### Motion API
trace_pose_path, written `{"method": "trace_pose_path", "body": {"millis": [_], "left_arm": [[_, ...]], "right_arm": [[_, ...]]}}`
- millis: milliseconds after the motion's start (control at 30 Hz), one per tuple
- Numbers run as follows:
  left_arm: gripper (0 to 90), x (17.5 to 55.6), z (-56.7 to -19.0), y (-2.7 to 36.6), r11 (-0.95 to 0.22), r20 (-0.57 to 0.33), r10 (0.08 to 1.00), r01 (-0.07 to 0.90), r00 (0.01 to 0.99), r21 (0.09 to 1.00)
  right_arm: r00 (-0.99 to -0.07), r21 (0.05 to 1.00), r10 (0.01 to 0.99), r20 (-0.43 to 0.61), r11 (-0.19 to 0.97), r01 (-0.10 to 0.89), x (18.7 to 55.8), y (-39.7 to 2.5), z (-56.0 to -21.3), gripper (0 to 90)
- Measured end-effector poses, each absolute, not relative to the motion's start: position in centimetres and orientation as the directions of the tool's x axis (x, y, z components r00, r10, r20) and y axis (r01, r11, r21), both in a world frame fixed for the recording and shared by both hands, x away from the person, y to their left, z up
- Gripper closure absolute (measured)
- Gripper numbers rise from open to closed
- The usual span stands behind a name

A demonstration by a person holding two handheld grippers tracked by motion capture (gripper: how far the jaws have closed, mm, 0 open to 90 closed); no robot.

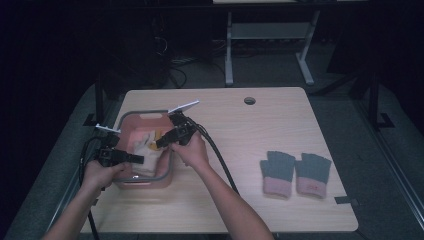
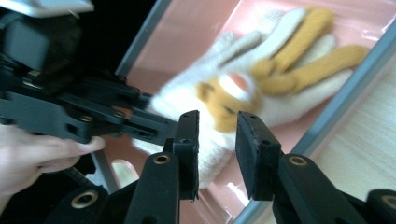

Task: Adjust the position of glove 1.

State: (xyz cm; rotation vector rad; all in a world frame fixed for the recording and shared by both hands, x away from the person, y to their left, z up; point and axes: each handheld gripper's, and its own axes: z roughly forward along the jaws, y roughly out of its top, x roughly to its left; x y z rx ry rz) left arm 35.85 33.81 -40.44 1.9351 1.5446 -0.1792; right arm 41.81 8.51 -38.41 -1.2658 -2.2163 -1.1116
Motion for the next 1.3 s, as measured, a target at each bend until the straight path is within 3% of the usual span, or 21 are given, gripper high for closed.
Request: {"method": "trace_pose_path", "body": {"millis": [100, 233, 333, 467, 533, 667, 1000, 1300], "left_arm": [[66.9, 35.9, -40.6, 33.7, -0.101, -0.471, 0.832, 0.915, 0.293, 0.390], [57.1, 35.9, -40.0, 33.6, -0.102, -0.450, 0.844, 0.911, 0.292, 0.400], [56.0, 36.0, -38.9, 34.0, -0.093, -0.434, 0.853, 0.904, 0.289, 0.418], [57.4, 36.0, -37.6, 34.2, -0.101, -0.405, 0.863, 0.889, 0.302, 0.447], [65.4, 36.1, -37.4, 33.9, -0.106, -0.402, 0.863, 0.887, 0.307, 0.449], [68.3, 36.4, -38.5, 33.1, -0.129, -0.393, 0.867, 0.900, 0.307, 0.417], [68.9, 36.8, -40.0, 32.1, -0.181, -0.335, 0.890, 0.913, 0.310, 0.366], [66.0, 36.5, -38.5, 32.4, -0.144, -0.363, 0.875, 0.887, 0.321, 0.438]], "right_arm": [[-0.540, 0.460, 0.560, 0.629, 0.293, 0.838, 41.8, 8.3, -38.2, 69.6], [-0.542, 0.469, 0.554, 0.632, 0.283, 0.836, 41.6, 7.8, -37.8, 69.4], [-0.548, 0.475, 0.547, 0.634, 0.284, 0.833, 41.5, 7.5, -37.6, 69.1], [-0.550, 0.480, 0.539, 0.638, 0.280, 0.831, 41.4, 7.3, -37.3, 68.7], [-0.553, 0.483, 0.534, 0.639, 0.281, 0.829, 41.3, 7.1, -37.2, 68.1], [-0.553, 0.487, 0.528, 0.644, 0.274, 0.829, 41.2, 6.7, -37.2, 67.6], [-0.551, 0.496, 0.519, 0.653, 0.256, 0.830, 41.0, 5.3, -37.0, 66.5], [-0.551, 0.500, 0.518, 0.654, 0.250, 0.829, 40.8, 4.5, -36.6, 64.9]]}}
